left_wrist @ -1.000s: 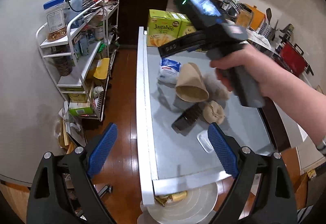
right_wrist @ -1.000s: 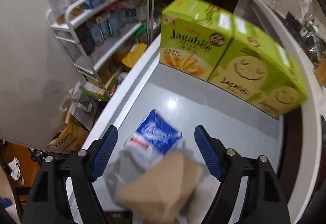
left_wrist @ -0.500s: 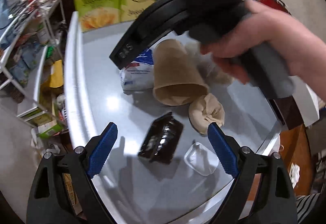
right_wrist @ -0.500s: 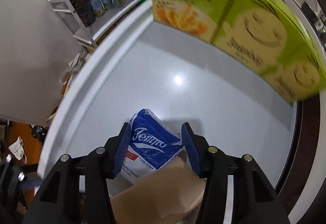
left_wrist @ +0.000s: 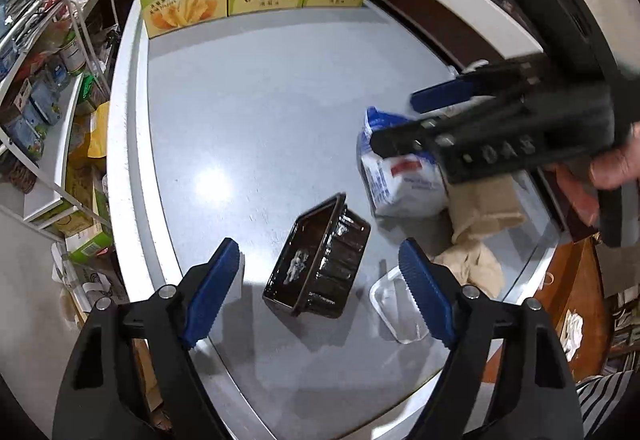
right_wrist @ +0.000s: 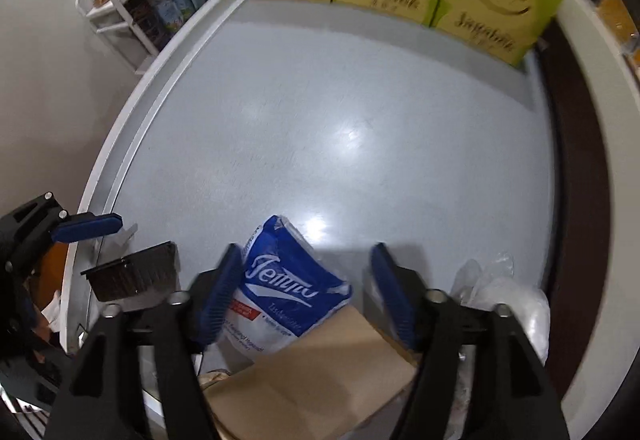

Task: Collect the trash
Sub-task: 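Move both tools back to the counter and grasp the white-blue packet with the right tool, then grasp the dark brown plastic tray with the left tool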

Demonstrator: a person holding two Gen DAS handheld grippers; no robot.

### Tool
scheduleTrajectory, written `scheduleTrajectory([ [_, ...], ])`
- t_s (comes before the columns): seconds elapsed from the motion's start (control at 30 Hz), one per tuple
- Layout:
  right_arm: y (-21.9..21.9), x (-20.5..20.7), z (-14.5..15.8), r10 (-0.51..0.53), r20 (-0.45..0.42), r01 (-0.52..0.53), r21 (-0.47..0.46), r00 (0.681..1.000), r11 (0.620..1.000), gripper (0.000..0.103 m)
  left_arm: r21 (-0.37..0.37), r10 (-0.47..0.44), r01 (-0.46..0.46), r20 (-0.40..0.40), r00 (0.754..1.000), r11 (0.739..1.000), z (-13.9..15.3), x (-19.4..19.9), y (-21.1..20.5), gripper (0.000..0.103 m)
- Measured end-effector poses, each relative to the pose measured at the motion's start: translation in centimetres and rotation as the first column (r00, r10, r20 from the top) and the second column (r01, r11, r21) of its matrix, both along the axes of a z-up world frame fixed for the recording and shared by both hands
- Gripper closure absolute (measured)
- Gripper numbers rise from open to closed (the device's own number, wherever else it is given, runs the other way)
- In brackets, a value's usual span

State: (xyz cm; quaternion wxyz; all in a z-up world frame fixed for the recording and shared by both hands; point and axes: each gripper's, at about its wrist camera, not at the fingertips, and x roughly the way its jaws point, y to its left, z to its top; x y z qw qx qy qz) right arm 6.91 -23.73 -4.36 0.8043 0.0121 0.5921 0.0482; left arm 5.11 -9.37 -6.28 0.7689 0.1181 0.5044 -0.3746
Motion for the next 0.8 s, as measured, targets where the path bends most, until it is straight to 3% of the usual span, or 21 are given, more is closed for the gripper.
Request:
scheduleTrajectory([
  [0.07,0.3,-0.2,0.9,0.009,0.046,-0.009,0.005,0.999,1.0,0.013,-0.006,0.007,-0.007,0.017,1.0,1.0,0.6,0.0,0.1,0.02],
  [0.13,0.7,-0.3,1.3,0.076,0.056,-0.075,-0.013,0.996,0.997,0.013,0.011,-0.002,0.002,0.031,1.0,1.0,0.5,0.0,0.0,0.022],
  [0.17,1.1,-0.1,1.2,0.125,0.035,-0.123,-0.044,0.992,0.991,0.013,0.013,-0.017,0.016,0.025,1.0,1.0,0.4,0.0,-0.1,0.034],
  [0.2,1.5,-0.1,1.2,0.167,0.021,-0.166,-0.062,0.986,0.984,0.013,0.017,-0.025,0.025,0.012,1.0,1.0,0.3,0.0,-0.1,0.038],
  [0.4,4.3,0.5,0.1,0.384,-0.055,-0.388,-0.146,0.922,0.91,0.013,0.0,-0.013,0.013,-0.012,1.0,1.0,0.0,0.1,0.6,0.046],
  [0.47,4.9,0.6,-0.7,0.432,-0.091,-0.442,-0.17,0.897,0.881,0.018,-0.009,0.0,0.0,-0.025,1.0,1.0,-0.1,0.4,0.8,0.055],
  [0.53,5.2,1.1,-1.5,0.457,-0.133,-0.475,-0.17,0.879,0.864,0.038,-0.016,0.013,-0.014,-0.038,0.999,1.0,-0.2,0.7,0.9,0.058],
  [0.57,5.3,1.4,-1.9,0.457,-0.147,-0.477,-0.16,0.877,0.864,0.041,-0.018,0.021,-0.022,-0.043,0.999,1.0,-0.3,0.9,1.0,0.062],
  [0.63,5.1,2.0,-2.0,0.437,-0.141,-0.455,-0.145,0.888,0.879,0.05,-0.013,0.039,-0.04,-0.046,0.998,0.999,-0.4,1.0,1.1,0.062],
  [0.8,3.6,3.3,-0.6,0.303,-0.063,-0.304,-0.017,0.951,0.952,0.052,-0.06,0.1,-0.106,-0.09,0.991,0.993,-0.2,1.7,2.1,0.071],
])
